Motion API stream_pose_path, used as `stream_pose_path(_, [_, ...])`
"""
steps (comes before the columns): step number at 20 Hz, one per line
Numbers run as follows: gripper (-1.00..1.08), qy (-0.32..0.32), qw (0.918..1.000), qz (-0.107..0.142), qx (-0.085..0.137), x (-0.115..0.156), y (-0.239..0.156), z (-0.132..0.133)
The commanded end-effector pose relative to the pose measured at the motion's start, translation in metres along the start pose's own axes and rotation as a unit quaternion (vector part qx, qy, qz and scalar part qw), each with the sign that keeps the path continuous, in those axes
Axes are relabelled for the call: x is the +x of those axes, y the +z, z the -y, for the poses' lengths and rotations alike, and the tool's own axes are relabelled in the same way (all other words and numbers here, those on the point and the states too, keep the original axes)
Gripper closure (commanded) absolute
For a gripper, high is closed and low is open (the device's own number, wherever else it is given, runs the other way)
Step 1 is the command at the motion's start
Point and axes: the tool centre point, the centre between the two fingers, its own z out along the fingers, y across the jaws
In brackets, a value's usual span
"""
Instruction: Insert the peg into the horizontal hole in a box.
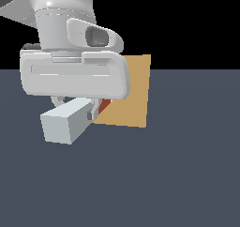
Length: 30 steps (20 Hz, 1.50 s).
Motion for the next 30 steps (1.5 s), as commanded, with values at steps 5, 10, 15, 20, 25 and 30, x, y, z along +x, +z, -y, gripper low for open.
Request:
stream_pose_path(5, [1.08,-0.001,1.0000,-0.001,-0.004,0.001,-0.003,-0.003])
stream_pose_path(10, [1.08,-0.001,1.0000,0.000,-0.002,0.003,-0.001,-0.001])
stream_pose_path(15, [1.08,-0.001,1.0000,-0.001,-0.002,0.022,-0.002,-0.001])
stream_pose_path(20, [1.08,-0.001,1.0000,-0.001,-0.003,0.058,-0.002,0.000])
stream_pose_path(25, [1.08,0.000,1.0000,-0.001,-0.004,0.098,-0.003,0.000])
stream_pose_path(30, [1.08,0.000,1.0000,-0.001,-0.004,0.123,-0.003,-0.001])
